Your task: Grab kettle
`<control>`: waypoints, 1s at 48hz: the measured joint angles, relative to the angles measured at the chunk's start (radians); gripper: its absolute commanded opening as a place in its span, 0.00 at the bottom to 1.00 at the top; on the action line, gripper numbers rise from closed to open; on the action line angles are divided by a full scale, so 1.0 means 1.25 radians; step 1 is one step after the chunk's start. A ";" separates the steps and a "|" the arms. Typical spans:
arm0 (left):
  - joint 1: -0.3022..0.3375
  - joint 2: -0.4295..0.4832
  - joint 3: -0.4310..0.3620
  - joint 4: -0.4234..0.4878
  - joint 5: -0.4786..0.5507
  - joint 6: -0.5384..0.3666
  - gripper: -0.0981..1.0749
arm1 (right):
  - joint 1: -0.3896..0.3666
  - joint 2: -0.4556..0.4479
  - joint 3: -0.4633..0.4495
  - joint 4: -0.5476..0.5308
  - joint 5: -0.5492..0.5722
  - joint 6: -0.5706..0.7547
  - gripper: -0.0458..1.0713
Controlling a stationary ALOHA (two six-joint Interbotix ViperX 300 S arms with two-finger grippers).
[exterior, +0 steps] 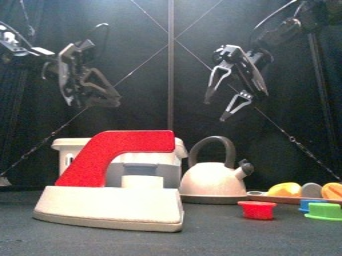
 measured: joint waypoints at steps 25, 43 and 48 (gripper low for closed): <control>-0.028 -0.129 0.065 -0.029 -0.005 0.083 0.64 | 0.032 0.152 -0.025 -0.015 0.060 0.029 0.93; -0.032 -0.124 0.083 -0.072 -0.005 0.101 0.64 | 0.034 0.190 -0.032 -0.044 0.104 0.033 0.92; -0.032 -0.123 0.085 -0.082 -0.005 0.098 0.64 | 0.038 0.209 -0.037 -0.047 0.106 0.033 0.89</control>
